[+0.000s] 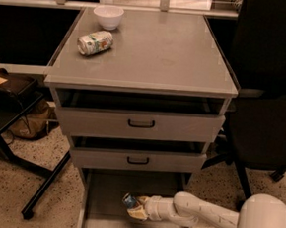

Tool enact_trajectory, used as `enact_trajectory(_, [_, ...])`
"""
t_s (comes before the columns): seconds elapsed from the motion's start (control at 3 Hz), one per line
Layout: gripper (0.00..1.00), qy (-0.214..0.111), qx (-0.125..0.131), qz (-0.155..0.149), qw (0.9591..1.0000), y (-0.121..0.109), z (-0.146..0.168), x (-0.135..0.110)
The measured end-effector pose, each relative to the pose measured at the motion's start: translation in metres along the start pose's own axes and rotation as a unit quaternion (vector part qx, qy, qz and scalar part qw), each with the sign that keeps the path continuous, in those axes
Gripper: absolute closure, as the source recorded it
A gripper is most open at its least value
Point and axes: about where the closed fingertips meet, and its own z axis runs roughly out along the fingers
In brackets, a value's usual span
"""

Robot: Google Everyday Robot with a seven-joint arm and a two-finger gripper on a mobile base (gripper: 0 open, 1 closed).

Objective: Place redbull can into bottom drawer

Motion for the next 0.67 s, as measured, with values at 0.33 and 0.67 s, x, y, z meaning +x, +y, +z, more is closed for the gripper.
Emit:
enact_trajectory(0.33, [1.00,-0.010,0.006,0.007,0.9999,-0.017,0.012,0.014])
enact_trajectory(0.67, [1.00,-0.029,0.019,0.016,0.9993,-0.046,0.033,0.043])
